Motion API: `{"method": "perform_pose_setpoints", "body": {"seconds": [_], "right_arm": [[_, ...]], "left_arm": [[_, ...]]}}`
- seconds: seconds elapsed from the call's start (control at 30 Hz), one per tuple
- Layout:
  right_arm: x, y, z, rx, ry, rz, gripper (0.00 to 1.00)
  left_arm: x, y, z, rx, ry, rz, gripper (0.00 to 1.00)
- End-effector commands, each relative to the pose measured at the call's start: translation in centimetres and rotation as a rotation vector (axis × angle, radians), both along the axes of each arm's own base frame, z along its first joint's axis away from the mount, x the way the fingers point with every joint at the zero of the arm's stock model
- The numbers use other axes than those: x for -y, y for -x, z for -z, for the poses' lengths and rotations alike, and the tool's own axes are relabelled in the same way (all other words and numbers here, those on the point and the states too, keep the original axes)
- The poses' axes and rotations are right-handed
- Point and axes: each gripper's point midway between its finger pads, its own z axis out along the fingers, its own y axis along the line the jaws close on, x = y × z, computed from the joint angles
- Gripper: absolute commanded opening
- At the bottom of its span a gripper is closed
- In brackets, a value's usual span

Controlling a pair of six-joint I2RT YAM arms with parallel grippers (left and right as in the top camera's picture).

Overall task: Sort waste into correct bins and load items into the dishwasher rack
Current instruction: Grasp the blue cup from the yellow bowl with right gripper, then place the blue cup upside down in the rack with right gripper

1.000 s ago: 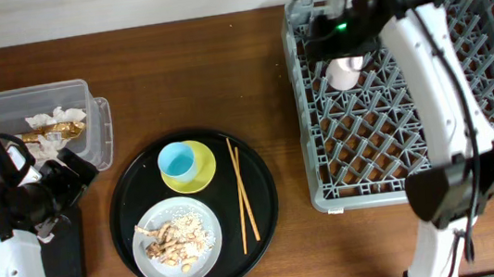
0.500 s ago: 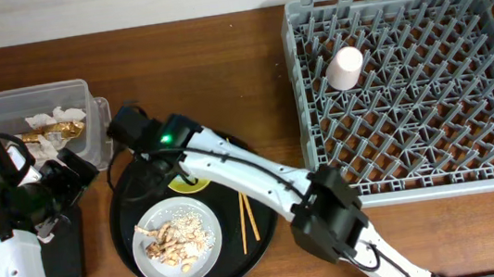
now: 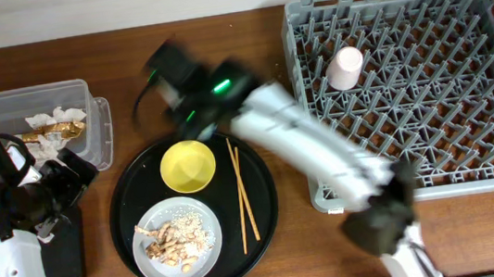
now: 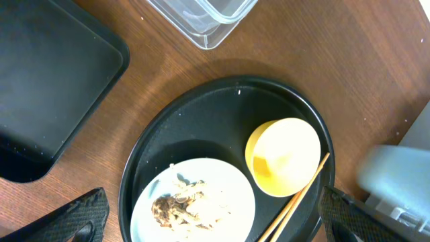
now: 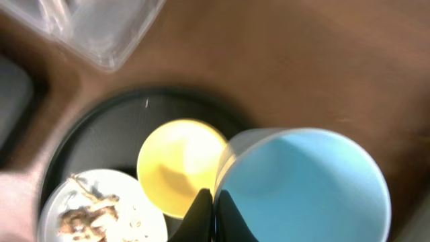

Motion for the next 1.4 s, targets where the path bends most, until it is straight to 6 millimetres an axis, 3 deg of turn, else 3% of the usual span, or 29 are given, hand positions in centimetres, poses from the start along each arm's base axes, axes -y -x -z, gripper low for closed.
{"method": "perform_pose_setpoints", "body": {"seconds": [0.0,0.03,0.07,0.1,0.13,0.17,0.27,0.37,0.43,0.53,0.6,0.7,0.8,0.9,0.93,1.07,1.13,1.2,1.27,1.3,1.37], "right_arm": [[13.2,-3.7,-8.3,0.032,-0.156,0.245,0.04],[17.3,-4.8,-7.9,-0.004,-0.154,0.332,0.04],[22.7,-5.5,-6.6,-0.085,-0.173,0.431,0.04],[25.8,-5.6,-5.8,-0.148,-0.207,0.456,0.04],[30.7,-5.2,-4.2,-0.249,-0.287,0.48,0.04],[33.1,-4.7,-3.2,-0.32,-0.443,0.436,0.04],[34.9,-3.9,-1.9,-0.376,-0.846,0.313,0.04],[36.2,-3.6,1.9,-0.39,-1.091,0.33,0.04],[35.8,-3.4,4.1,-0.4,-1.198,0.332,0.04],[36.0,-3.5,7.3,-0.497,-1.182,0.439,0.04],[36.4,-3.5,7.9,-0.495,-1.149,0.457,0.05],[38.3,-2.3,11.5,-0.589,-0.97,0.628,0.04],[39.7,-1.6,11.3,-0.601,-0.975,0.679,0.04],[41.2,-1.3,10.6,-0.558,-0.941,0.711,0.16],[42.7,-0.8,10.2,-0.546,-0.867,0.768,0.17],[45.3,0.9,6.1,-0.431,-0.707,0.843,0.21],[44.0,2.1,2.4,-0.349,-0.661,0.815,0.24],[41.2,2.0,0.6,-0.31,-0.627,0.734,0.23],[38.1,1.2,2.2,-0.32,-0.461,0.66,0.04],[35.8,0.6,4.0,-0.333,-0.318,0.621,0.04],[34.8,-1.0,7.7,-0.328,-0.057,0.72,0.04]], "left_arm": [[-0.1,0.0,-0.2,0.008,-0.008,-0.002,0.99],[-0.1,0.0,-0.2,0.008,-0.008,-0.002,0.99],[-0.1,0.0,-0.2,0.008,-0.008,-0.002,0.99],[-0.1,0.0,-0.2,0.008,-0.008,-0.002,0.99],[-0.1,0.0,-0.2,0.008,-0.008,-0.002,1.0],[-0.1,0.0,-0.2,0.008,-0.008,-0.002,0.99],[-0.1,0.0,-0.2,0.008,-0.008,-0.002,0.99],[-0.1,0.0,-0.2,0.008,-0.008,-0.002,0.99],[-0.1,0.0,-0.2,0.008,-0.008,-0.002,0.99],[-0.1,0.0,-0.2,0.008,-0.008,-0.002,0.99],[-0.1,0.0,-0.2,0.008,-0.008,-0.002,0.99],[-0.1,0.0,-0.2,0.008,-0.008,-0.002,0.99],[-0.1,0.0,-0.2,0.008,-0.008,-0.002,0.99],[-0.1,0.0,-0.2,0.008,-0.008,-0.002,0.99],[-0.1,0.0,-0.2,0.008,-0.008,-0.002,0.99],[-0.1,0.0,-0.2,0.008,-0.008,-0.002,0.99],[-0.1,0.0,-0.2,0.008,-0.008,-0.002,0.99],[-0.1,0.0,-0.2,0.008,-0.008,-0.002,0.99],[-0.1,0.0,-0.2,0.008,-0.008,-0.002,0.99],[-0.1,0.0,-0.2,0.008,-0.008,-0.002,0.99],[-0.1,0.0,-0.2,0.008,-0.008,-0.002,0.99]]}}
